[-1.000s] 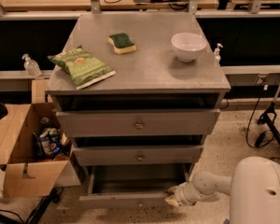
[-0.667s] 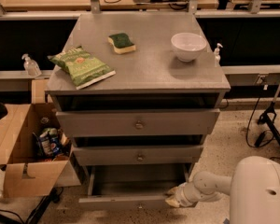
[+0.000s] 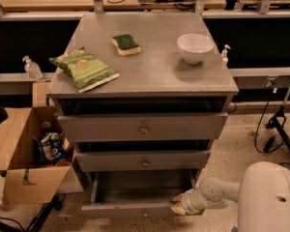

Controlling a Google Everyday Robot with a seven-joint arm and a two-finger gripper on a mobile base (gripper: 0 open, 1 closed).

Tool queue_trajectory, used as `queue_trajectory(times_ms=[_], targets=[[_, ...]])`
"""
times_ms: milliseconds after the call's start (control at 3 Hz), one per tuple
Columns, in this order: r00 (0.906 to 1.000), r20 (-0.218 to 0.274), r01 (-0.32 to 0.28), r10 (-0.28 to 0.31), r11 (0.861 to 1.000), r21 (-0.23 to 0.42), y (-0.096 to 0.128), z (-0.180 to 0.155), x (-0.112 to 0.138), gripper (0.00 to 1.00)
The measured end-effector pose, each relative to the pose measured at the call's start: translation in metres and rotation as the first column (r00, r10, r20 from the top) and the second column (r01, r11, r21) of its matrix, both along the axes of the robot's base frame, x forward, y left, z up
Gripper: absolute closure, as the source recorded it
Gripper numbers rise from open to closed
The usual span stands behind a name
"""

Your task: Open bottom drawer

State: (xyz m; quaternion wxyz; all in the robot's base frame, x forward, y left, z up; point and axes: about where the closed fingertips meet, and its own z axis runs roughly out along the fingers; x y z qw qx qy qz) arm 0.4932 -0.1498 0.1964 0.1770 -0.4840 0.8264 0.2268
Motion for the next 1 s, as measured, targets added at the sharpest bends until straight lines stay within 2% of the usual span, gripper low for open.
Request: queue_trajectory(times_ms=[1000], targets=[[1.0, 0.0, 0.0, 0.0, 1.0, 0.0, 0.0, 0.0, -0.0001, 1.0]])
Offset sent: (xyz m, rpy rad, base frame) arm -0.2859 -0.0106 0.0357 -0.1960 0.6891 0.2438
